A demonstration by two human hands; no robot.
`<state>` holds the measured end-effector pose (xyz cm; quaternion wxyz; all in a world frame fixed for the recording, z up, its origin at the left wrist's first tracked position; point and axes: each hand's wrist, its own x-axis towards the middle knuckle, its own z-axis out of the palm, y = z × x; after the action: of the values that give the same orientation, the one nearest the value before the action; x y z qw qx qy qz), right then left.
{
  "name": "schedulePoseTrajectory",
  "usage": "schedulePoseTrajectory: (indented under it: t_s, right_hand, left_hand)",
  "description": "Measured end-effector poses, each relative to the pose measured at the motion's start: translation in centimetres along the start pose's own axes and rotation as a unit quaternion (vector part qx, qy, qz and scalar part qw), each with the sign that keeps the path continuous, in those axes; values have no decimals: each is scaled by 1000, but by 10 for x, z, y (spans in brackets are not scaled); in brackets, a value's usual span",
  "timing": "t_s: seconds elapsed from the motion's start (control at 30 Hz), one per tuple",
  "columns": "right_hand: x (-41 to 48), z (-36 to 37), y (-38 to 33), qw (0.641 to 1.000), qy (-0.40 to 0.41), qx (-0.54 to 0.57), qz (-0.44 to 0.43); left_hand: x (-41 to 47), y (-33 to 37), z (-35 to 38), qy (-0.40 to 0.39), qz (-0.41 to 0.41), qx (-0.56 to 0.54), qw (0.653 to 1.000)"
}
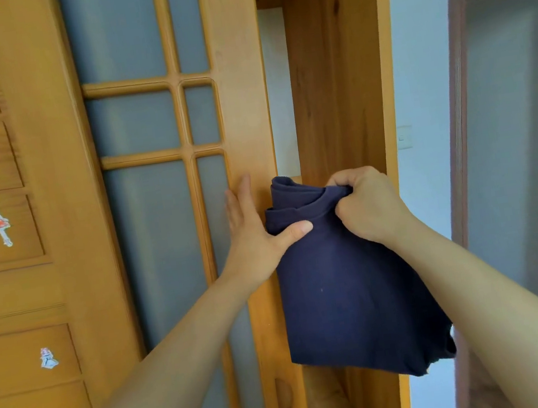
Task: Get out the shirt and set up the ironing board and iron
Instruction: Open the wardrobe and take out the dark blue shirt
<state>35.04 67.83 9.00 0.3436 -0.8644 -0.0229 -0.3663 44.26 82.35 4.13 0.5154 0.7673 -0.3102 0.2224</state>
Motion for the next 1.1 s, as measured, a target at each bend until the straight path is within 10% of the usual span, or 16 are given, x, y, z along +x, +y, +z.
schedulePoseTrajectory:
  t_s: [1.1]
  right_hand:
    - [3,-33,58,972,146,-178,50]
  left_hand:
    - [14,42,72,-85,35,19,996]
